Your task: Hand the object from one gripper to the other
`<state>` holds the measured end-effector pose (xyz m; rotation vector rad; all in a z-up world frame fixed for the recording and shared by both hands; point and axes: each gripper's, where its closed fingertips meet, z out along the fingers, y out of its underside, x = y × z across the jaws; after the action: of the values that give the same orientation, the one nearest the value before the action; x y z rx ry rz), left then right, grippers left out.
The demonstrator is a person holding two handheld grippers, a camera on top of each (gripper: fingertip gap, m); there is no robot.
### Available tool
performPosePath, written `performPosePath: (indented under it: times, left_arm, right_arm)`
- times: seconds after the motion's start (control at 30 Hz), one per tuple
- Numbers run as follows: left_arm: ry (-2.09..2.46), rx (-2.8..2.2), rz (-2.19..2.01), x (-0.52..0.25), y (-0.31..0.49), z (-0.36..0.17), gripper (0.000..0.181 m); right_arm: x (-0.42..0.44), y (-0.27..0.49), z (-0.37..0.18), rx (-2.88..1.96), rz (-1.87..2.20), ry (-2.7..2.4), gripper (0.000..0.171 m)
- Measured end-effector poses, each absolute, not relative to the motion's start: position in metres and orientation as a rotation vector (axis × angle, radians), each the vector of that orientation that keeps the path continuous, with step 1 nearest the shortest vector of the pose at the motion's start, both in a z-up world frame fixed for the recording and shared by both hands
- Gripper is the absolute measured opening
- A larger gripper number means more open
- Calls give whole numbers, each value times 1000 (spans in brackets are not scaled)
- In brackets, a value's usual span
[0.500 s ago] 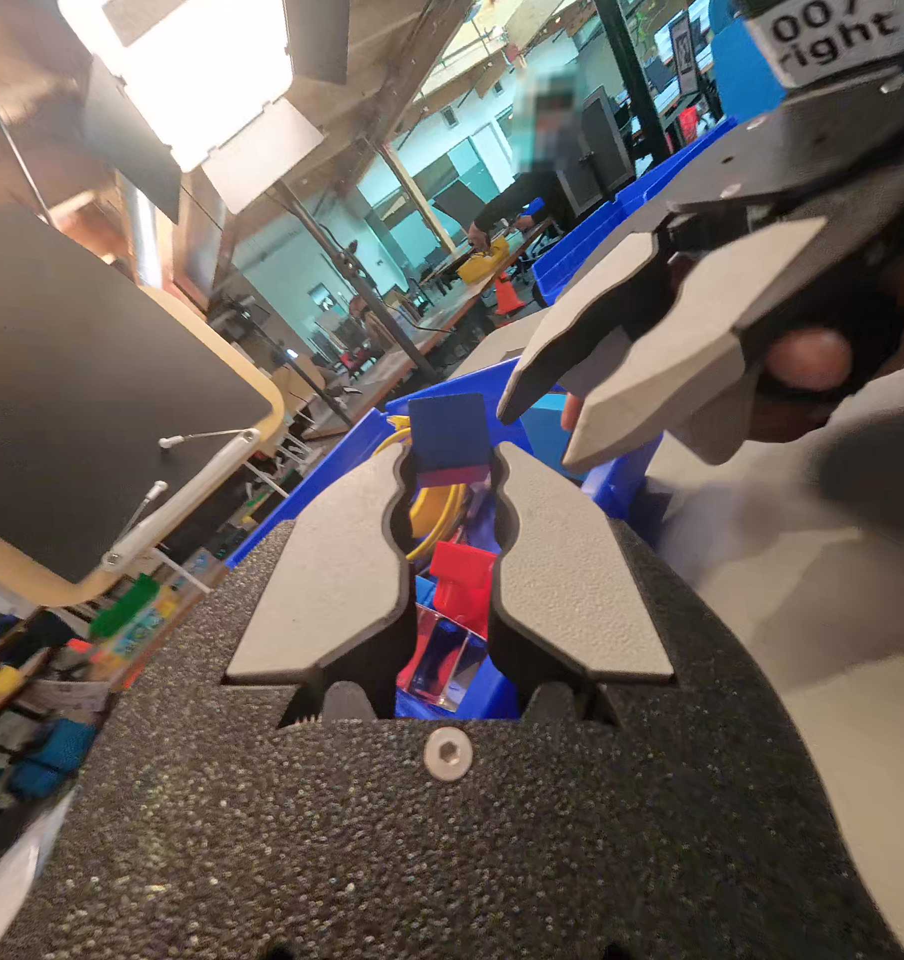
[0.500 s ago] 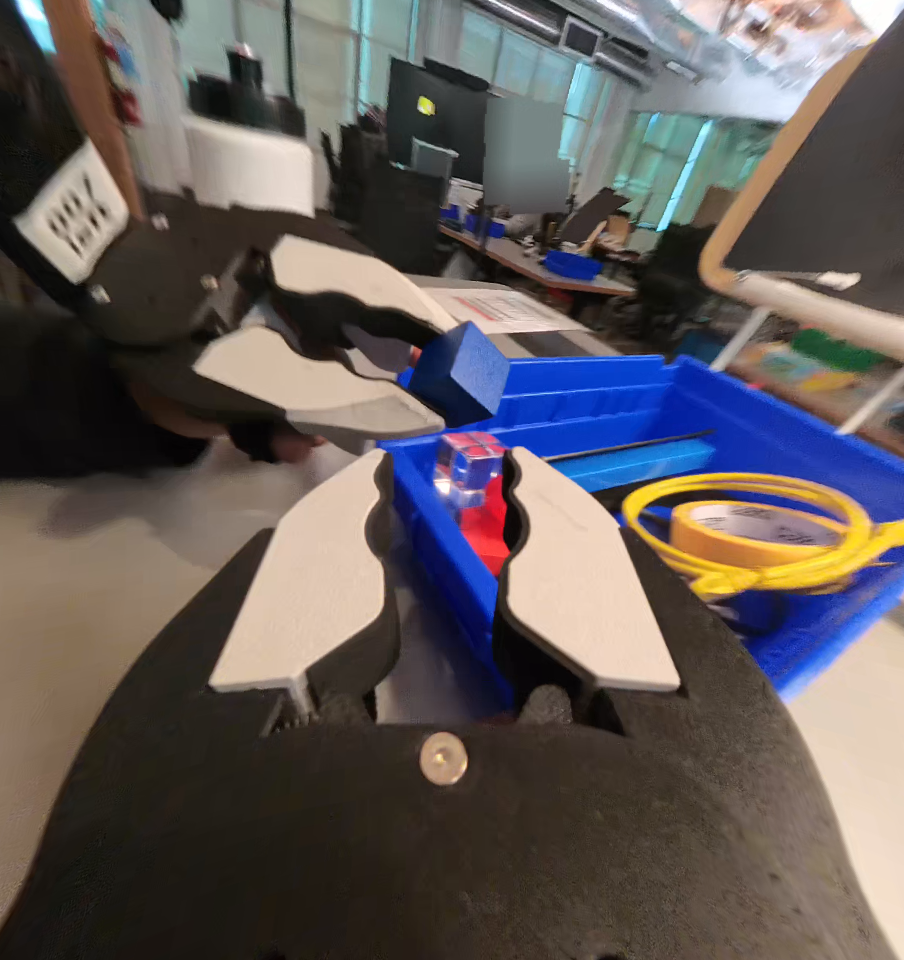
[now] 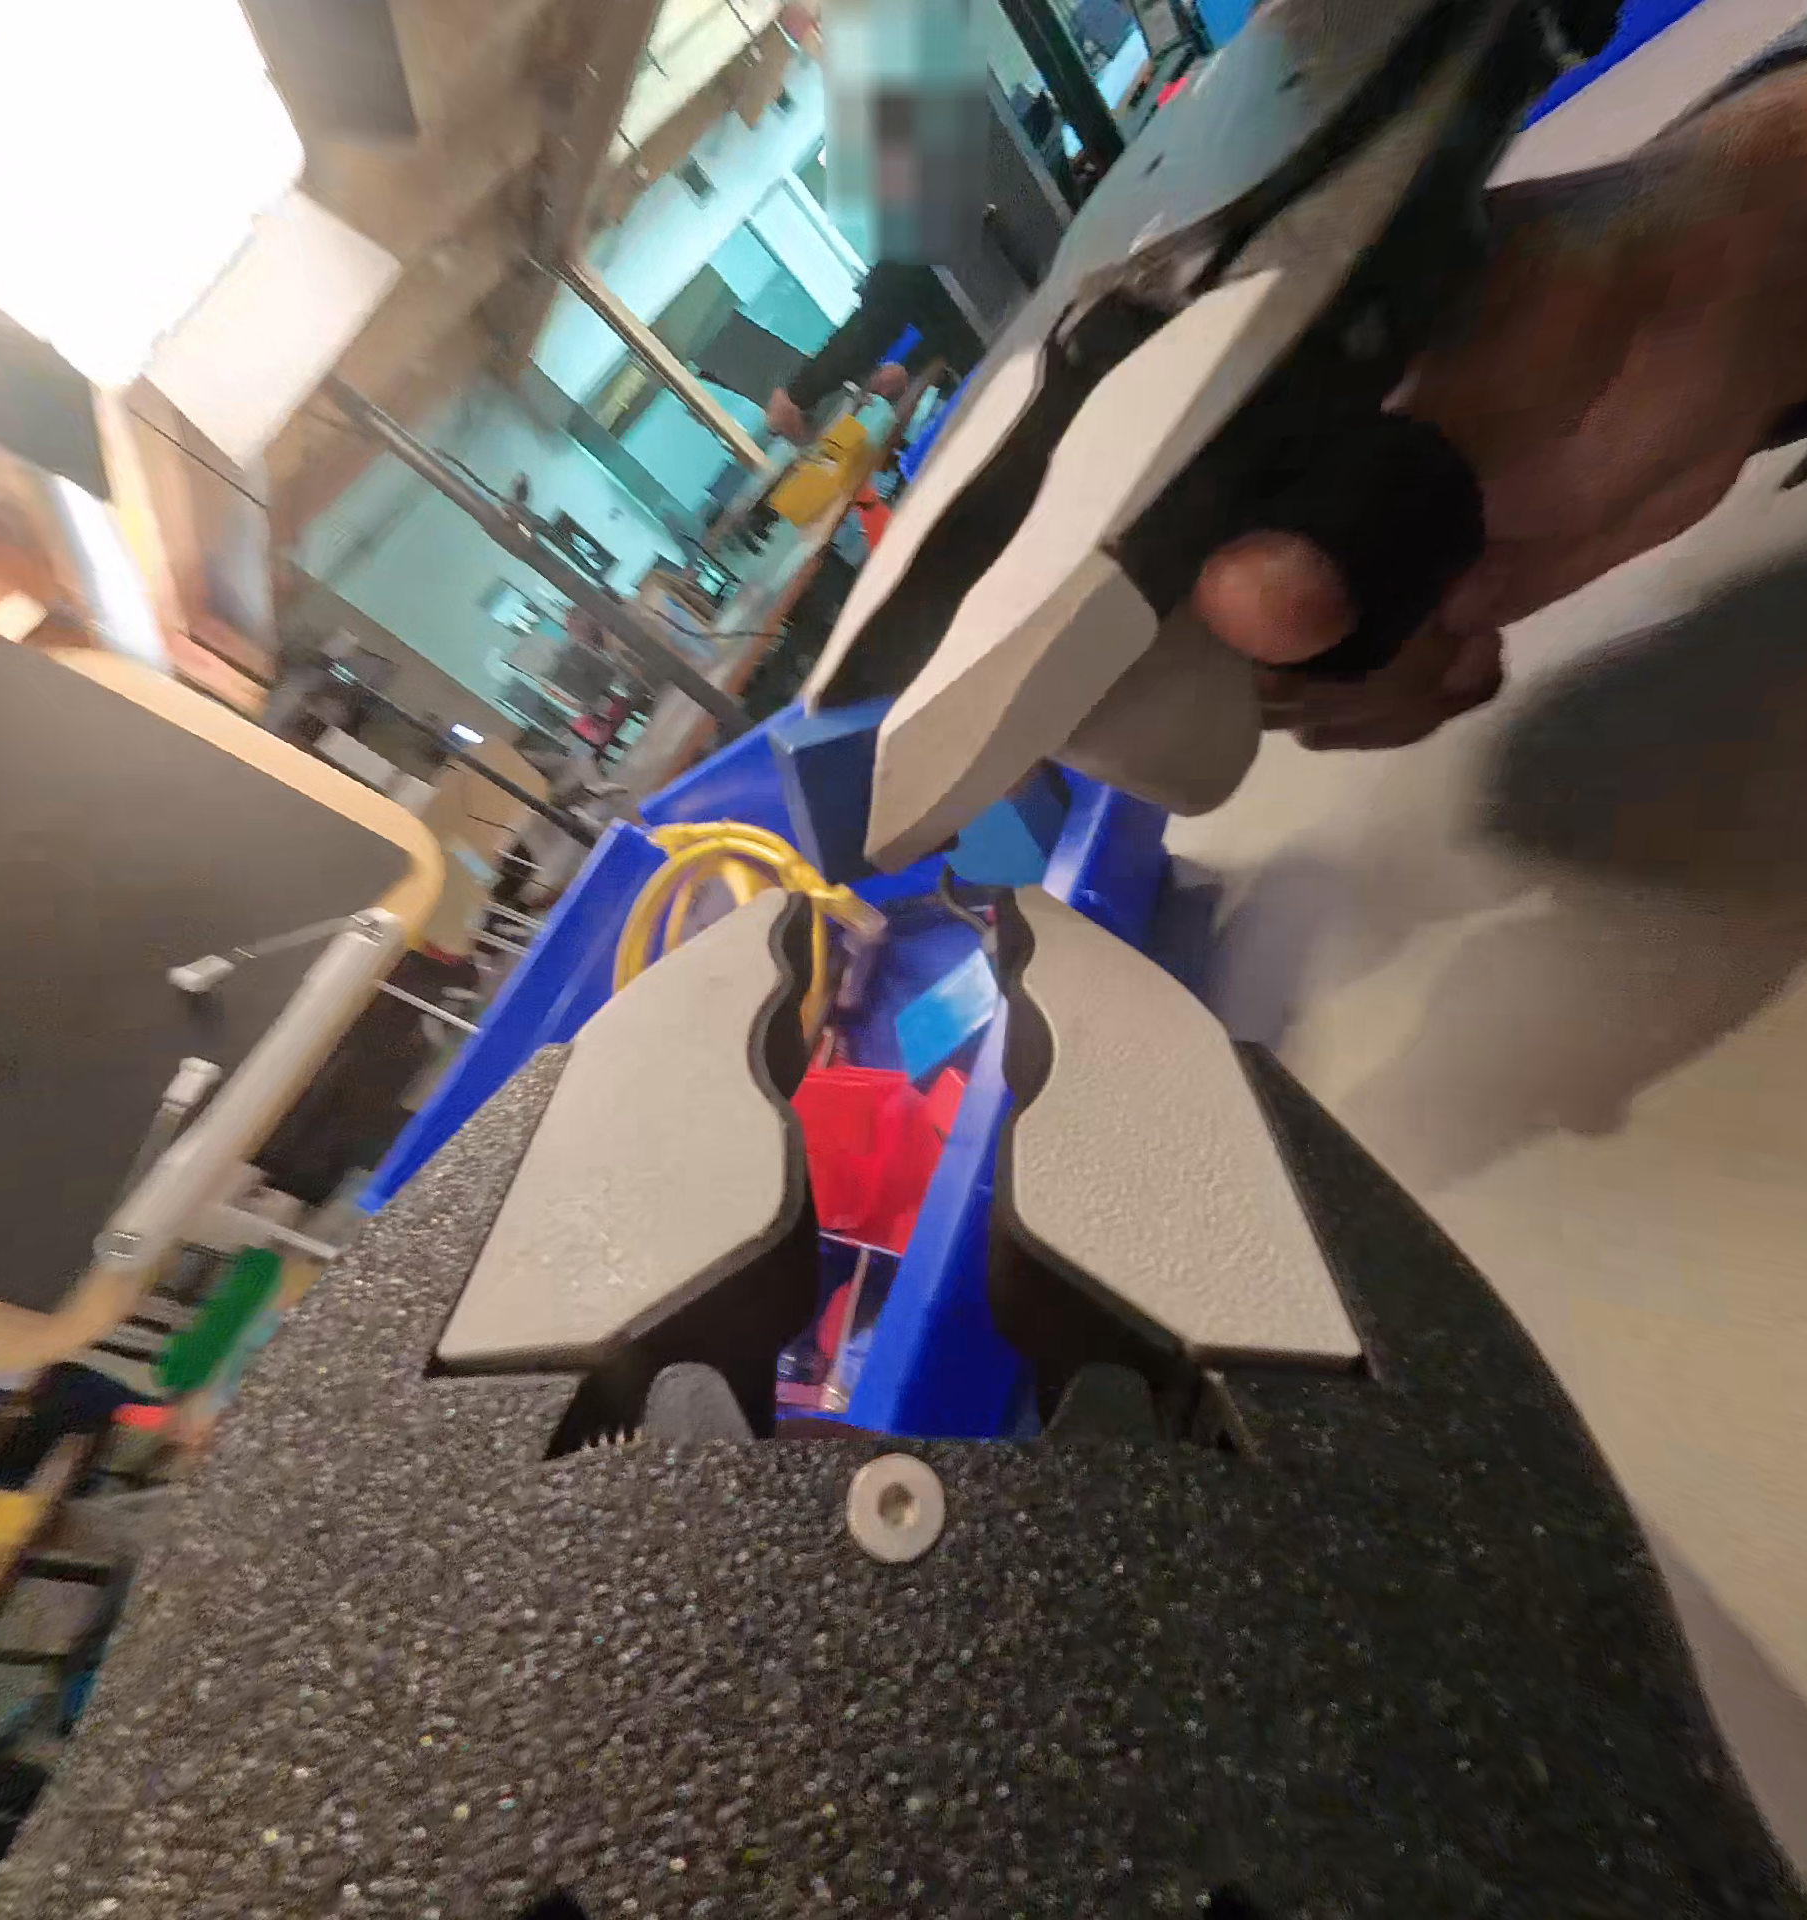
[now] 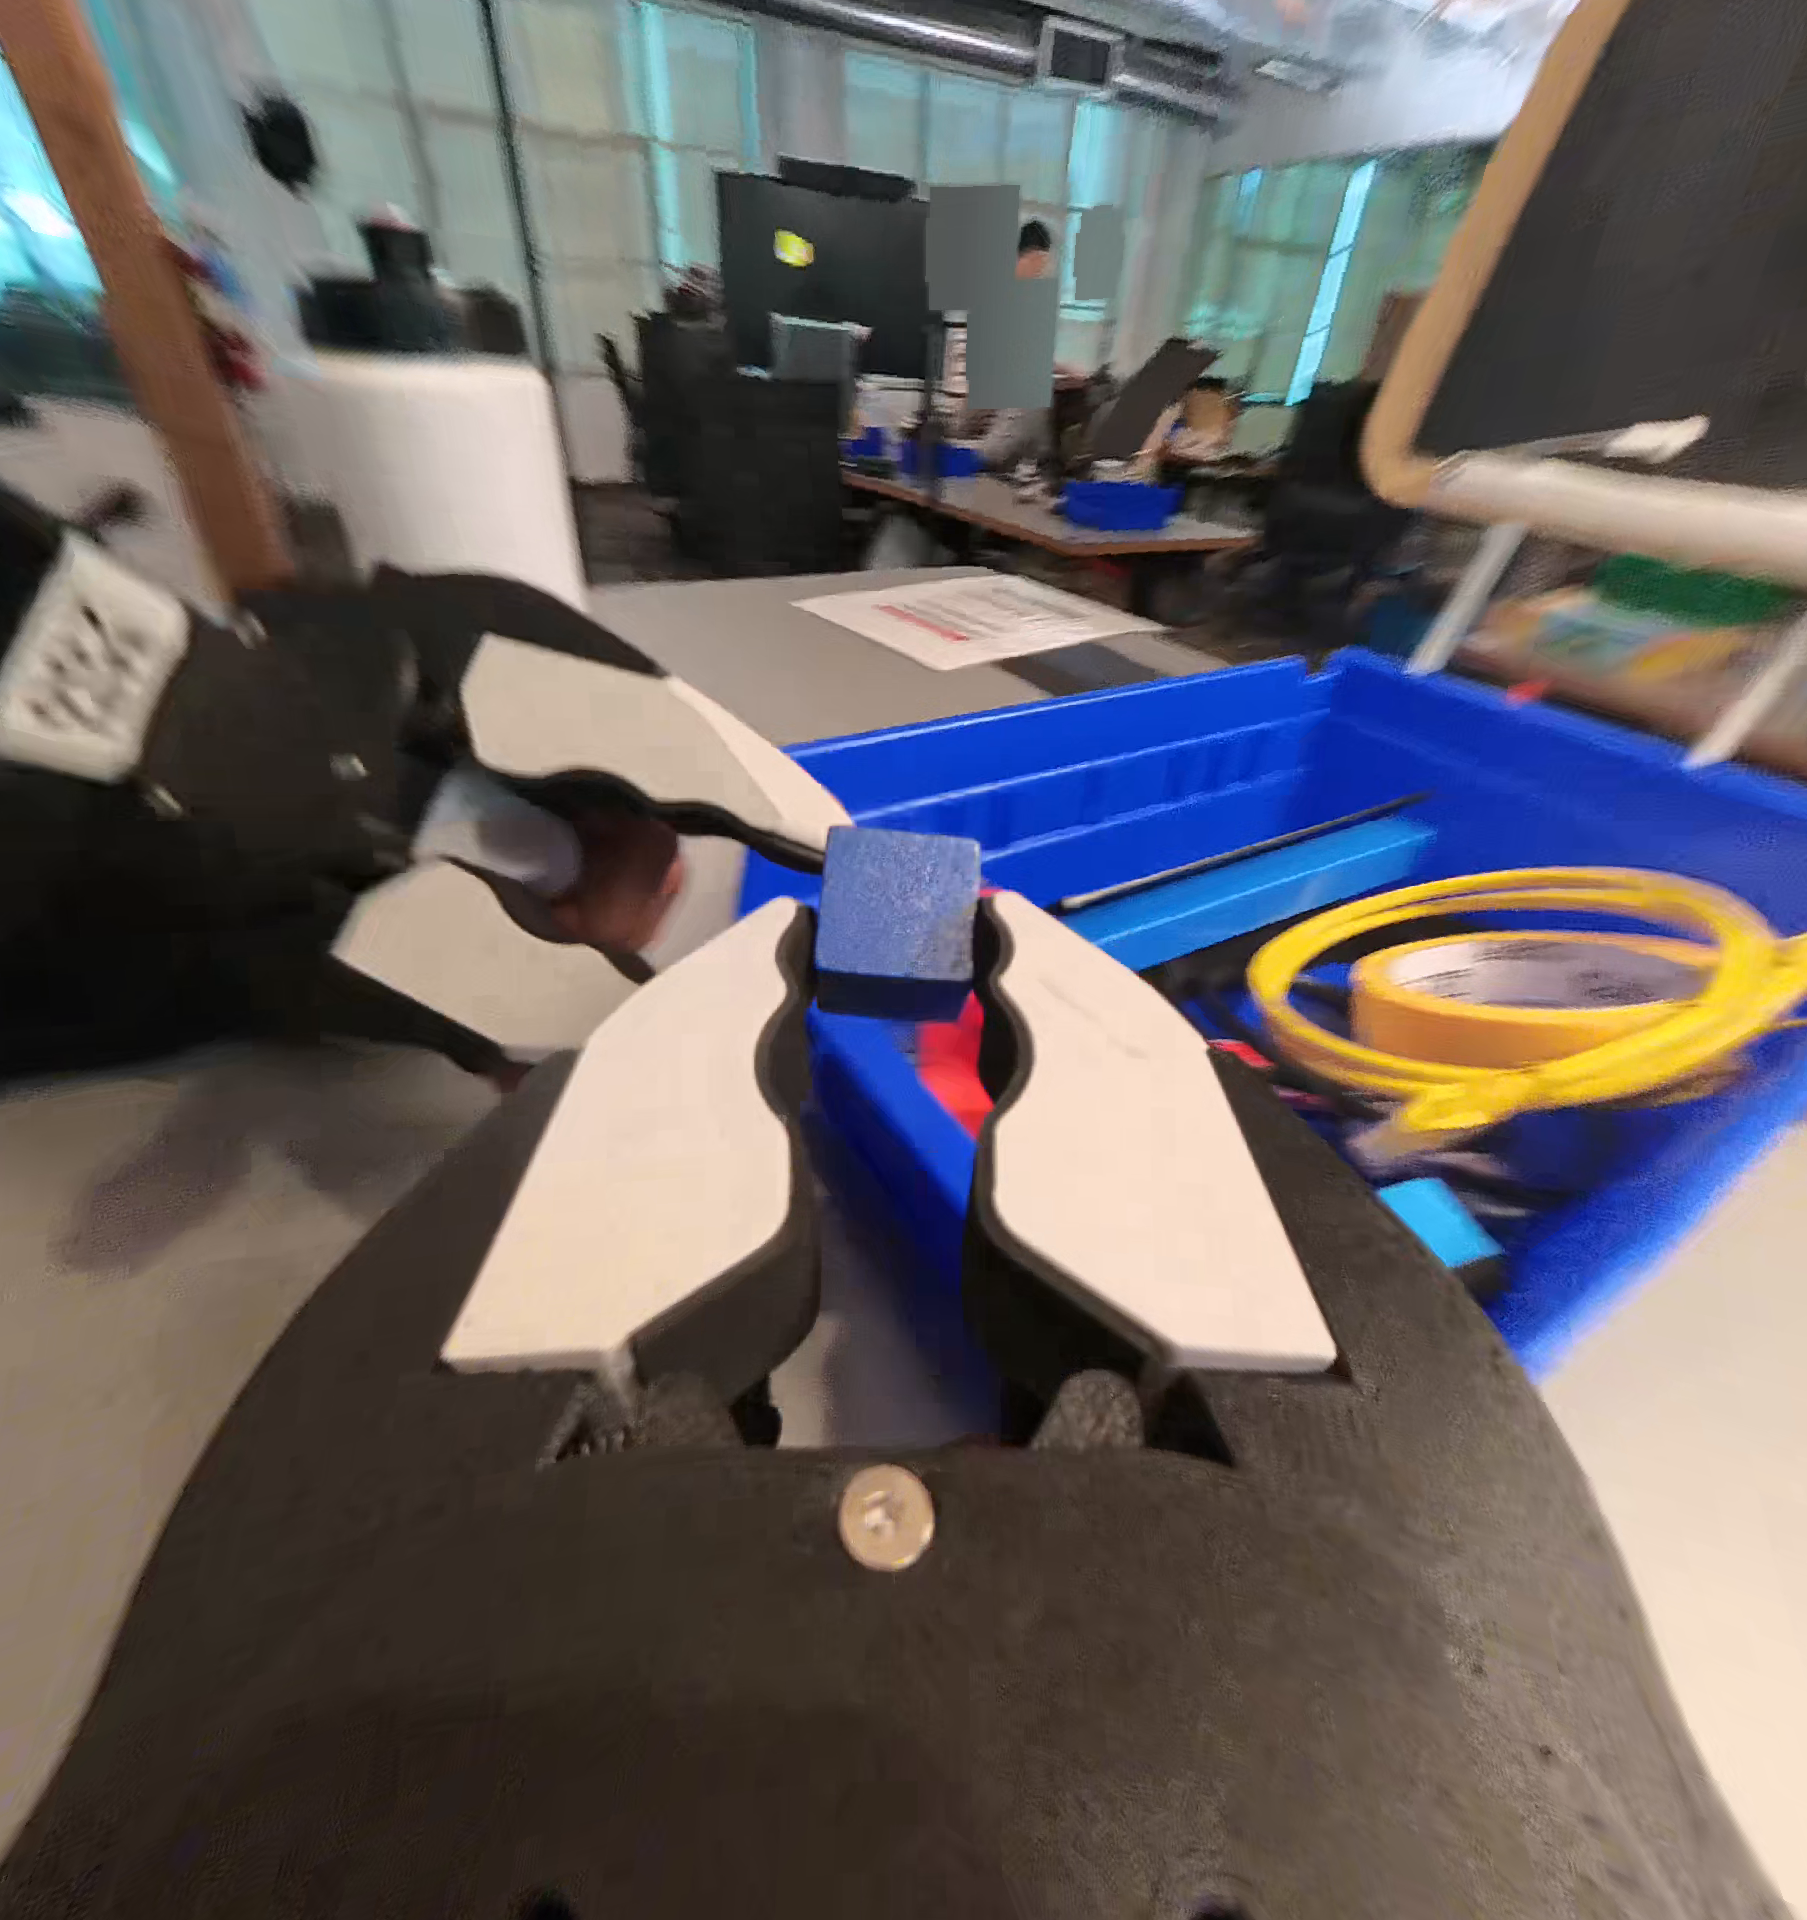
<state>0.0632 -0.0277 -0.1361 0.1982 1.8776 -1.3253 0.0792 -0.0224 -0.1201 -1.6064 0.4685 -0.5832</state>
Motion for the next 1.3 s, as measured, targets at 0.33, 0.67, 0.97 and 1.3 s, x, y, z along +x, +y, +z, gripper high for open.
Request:
performPosePath:
  times: [0.33, 0.67, 0.97, 1.3]
  left_arm:
    - [2335, -387, -2006, 51, -28, -123, 54]
    - [2506, -549, -2324, 36, -36, -134, 30]
    - [2228, -242, -1981, 51, -34, -132, 29]
    - [2292, -471, -2276, 53, -24, -118, 29]
  right_arm:
    - [76, -22, -125, -1807, -1373, 67, 29]
    - [58, -7, -123, -1747, -1412, -120, 29]
    - [53, -4, -124, -1719, -1040, 52, 44]
    - [55, -11, -122, -1734, -1177, -38, 46]
